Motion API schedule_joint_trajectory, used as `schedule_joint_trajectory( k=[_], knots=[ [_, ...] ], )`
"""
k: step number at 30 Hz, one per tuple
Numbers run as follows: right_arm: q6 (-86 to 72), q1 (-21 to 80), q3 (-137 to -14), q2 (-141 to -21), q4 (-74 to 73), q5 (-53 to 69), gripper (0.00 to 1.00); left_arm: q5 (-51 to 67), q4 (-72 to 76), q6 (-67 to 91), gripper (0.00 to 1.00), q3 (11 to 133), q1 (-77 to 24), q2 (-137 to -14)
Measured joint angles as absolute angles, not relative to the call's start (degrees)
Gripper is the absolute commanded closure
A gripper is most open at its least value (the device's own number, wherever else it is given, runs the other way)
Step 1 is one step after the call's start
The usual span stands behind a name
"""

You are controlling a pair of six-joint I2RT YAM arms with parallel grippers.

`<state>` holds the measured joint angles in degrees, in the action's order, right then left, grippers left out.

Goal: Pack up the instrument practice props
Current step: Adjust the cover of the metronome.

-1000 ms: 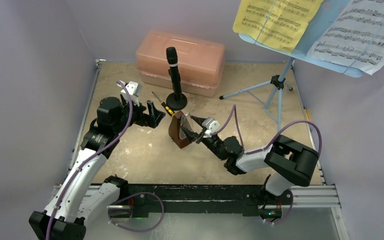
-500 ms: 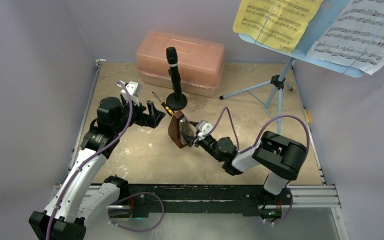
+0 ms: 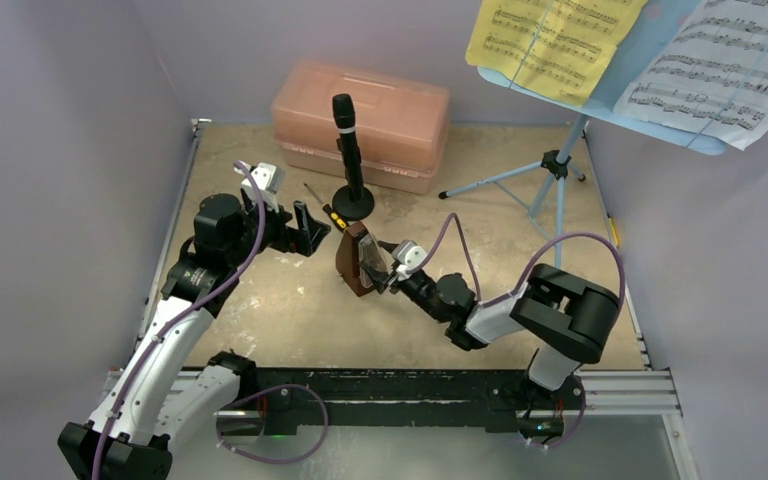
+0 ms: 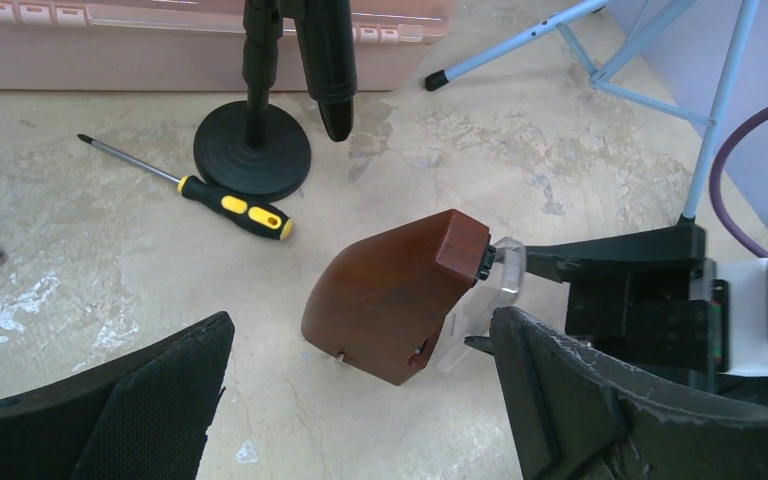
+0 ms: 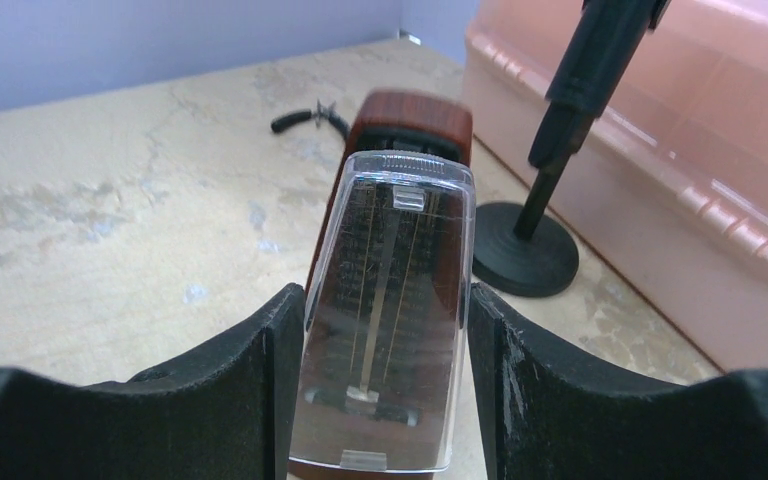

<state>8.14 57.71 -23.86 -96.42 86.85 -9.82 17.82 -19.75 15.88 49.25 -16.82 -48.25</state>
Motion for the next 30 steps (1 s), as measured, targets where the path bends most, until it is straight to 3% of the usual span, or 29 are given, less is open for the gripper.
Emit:
schedule_joint_trajectory(
  k=[19,30],
  knots=[
    [8.2,57.7,-23.9,-95.5,86.6,-9.0,1.0,18.0,-19.7,15.9,0.01,49.3,-16.5,-48.2],
    [0.7,57.7,-26.6,-78.2,84.9,-13.1,1.0,26.4,-16.5,15.6,0.01,48.0,-16.5,-46.1]
  ],
)
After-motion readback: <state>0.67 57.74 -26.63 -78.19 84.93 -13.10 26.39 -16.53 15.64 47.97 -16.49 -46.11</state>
